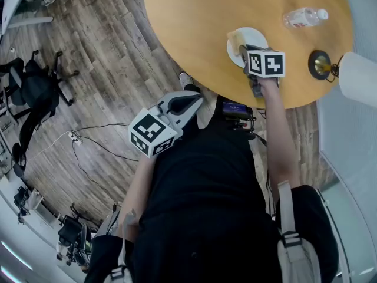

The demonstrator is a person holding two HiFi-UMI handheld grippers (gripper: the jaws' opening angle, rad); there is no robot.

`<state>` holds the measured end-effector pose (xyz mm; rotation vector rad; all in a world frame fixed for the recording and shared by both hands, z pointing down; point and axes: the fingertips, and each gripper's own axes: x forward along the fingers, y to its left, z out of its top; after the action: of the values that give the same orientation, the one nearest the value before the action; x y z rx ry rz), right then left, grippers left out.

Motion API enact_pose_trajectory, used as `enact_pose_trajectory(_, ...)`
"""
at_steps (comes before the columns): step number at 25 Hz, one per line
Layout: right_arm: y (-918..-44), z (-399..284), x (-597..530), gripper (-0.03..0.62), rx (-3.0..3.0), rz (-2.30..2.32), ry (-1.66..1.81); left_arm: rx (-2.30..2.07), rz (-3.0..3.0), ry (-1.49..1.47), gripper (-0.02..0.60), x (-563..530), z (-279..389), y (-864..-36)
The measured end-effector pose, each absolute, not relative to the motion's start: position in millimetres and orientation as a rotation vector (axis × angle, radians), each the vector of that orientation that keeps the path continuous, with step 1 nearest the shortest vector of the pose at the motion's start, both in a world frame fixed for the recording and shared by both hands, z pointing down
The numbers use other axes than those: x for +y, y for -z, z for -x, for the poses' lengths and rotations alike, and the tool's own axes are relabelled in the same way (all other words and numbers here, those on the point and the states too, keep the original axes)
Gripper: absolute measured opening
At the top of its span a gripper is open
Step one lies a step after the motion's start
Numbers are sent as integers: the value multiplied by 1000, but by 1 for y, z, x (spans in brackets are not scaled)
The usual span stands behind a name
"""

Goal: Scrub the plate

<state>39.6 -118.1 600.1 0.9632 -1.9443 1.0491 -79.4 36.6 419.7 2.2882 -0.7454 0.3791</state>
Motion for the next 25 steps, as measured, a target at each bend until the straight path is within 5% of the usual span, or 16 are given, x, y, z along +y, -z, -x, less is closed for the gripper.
enact_pose_trajectory(25,-589,-156,-118,34,-1925,-939,-1032,-683,-2312,-375,8,48,-35,-416)
